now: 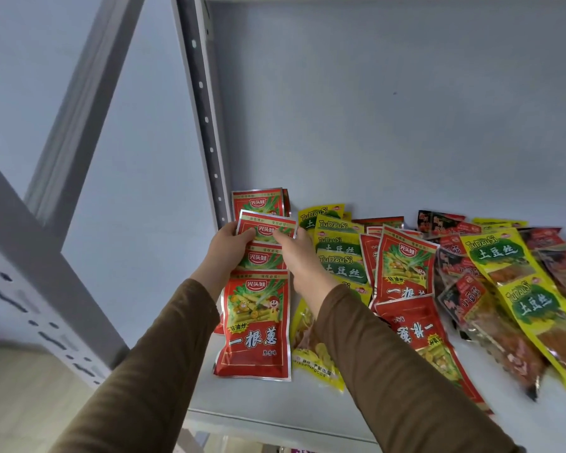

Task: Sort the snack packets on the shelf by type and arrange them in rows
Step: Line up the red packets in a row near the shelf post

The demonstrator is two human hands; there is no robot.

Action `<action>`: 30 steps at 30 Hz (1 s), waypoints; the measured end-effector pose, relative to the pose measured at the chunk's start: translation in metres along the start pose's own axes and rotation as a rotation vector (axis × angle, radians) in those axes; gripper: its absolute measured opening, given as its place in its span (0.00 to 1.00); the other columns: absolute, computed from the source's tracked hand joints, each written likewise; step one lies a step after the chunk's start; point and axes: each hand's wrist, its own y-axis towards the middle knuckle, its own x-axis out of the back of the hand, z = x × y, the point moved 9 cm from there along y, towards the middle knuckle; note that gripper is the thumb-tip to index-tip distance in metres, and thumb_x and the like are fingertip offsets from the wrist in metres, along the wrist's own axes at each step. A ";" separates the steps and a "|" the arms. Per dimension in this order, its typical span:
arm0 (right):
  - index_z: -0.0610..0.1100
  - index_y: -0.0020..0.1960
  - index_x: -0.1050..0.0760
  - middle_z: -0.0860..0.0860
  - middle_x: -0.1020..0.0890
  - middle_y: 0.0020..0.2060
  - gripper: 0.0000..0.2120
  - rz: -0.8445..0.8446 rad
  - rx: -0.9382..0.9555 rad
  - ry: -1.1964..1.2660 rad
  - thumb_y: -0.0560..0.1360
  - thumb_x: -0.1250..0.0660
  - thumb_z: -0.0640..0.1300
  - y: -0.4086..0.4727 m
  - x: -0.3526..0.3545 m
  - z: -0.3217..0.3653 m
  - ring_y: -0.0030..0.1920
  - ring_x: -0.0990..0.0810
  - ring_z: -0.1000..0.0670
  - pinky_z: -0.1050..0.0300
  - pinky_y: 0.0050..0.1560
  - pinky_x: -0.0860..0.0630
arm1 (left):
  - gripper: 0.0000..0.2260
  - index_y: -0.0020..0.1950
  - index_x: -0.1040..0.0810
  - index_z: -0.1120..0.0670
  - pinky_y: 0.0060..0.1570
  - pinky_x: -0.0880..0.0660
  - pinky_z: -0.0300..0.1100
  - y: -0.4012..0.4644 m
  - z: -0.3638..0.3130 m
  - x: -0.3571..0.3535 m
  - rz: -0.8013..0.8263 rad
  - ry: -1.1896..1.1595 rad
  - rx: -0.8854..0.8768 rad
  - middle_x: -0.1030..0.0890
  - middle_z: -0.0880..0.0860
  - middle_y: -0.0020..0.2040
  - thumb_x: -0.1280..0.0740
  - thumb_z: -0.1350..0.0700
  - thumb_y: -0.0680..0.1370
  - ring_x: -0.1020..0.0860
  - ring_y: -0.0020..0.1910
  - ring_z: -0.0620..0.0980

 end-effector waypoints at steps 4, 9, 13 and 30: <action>0.45 0.74 0.35 0.47 0.18 0.60 0.25 0.032 -0.006 -0.086 0.81 0.32 0.50 -0.002 0.005 -0.006 0.50 0.14 0.49 0.58 0.36 0.22 | 0.17 0.70 0.25 0.50 0.43 0.17 0.45 -0.003 0.006 0.004 0.003 0.028 0.005 0.14 0.49 0.51 0.33 0.47 0.83 0.13 0.44 0.50; 0.45 0.72 0.35 0.51 0.19 0.55 0.25 0.065 0.001 -0.149 0.80 0.31 0.50 -0.003 0.009 -0.008 0.45 0.17 0.56 0.64 0.32 0.25 | 0.23 0.75 0.30 0.51 0.37 0.19 0.42 -0.007 0.016 0.005 0.027 0.093 0.059 0.15 0.51 0.53 0.33 0.45 0.82 0.14 0.43 0.50; 0.46 0.70 0.30 0.48 0.17 0.56 0.17 0.094 0.024 -0.112 0.82 0.34 0.46 -0.005 0.002 -0.004 0.46 0.15 0.53 0.63 0.32 0.23 | 0.17 0.68 0.25 0.51 0.32 0.21 0.40 -0.010 0.013 -0.001 0.063 0.050 0.076 0.13 0.48 0.46 0.33 0.44 0.82 0.13 0.38 0.48; 0.54 0.63 0.26 0.54 0.16 0.52 0.09 0.060 0.171 -0.006 0.85 0.40 0.45 0.006 0.000 -0.006 0.46 0.13 0.54 0.58 0.39 0.18 | 0.15 0.68 0.29 0.46 0.32 0.17 0.42 -0.013 0.025 0.002 0.018 -0.214 0.088 0.14 0.50 0.51 0.32 0.54 0.82 0.13 0.40 0.49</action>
